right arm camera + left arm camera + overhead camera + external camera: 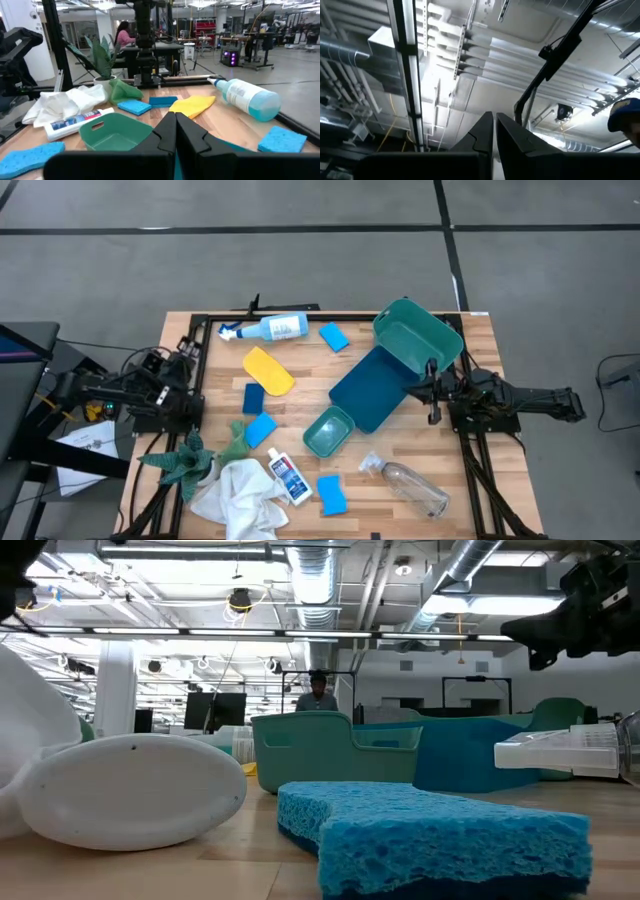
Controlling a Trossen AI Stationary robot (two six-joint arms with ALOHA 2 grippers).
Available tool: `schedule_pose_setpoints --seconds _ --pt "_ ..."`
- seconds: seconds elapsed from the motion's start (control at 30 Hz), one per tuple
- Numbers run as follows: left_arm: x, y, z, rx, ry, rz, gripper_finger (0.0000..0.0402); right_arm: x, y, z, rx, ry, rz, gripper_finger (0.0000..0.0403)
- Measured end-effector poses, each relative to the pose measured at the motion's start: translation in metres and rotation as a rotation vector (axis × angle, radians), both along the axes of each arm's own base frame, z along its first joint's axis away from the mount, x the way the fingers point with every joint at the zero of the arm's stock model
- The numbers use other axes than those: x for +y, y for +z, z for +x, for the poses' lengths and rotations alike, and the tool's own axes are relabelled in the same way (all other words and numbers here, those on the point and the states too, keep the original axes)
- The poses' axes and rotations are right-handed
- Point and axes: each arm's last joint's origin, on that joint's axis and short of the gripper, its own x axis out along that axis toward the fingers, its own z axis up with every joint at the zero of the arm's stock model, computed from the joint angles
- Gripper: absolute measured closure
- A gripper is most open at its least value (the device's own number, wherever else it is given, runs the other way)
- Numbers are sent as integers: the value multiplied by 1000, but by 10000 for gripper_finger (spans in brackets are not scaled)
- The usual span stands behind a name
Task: Pick & Place Kitchen Items
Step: Put the green microfiber cloth into the top green bin
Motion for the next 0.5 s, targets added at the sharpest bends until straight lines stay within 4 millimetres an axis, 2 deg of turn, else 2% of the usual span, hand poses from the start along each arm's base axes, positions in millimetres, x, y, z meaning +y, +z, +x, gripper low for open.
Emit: schedule_pose_setpoints --seconds 0.1,0.27,0.5 --pt "0 25 6 -30 29 13 385 0 8 -1 -84 4 -6 403" --pt "0 66 29 -20 158 38 385 1 33 -7 -343 41 247 403" --pt "7 118 50 35 348 53 370 -1 78 -34 -824 62 315 403"
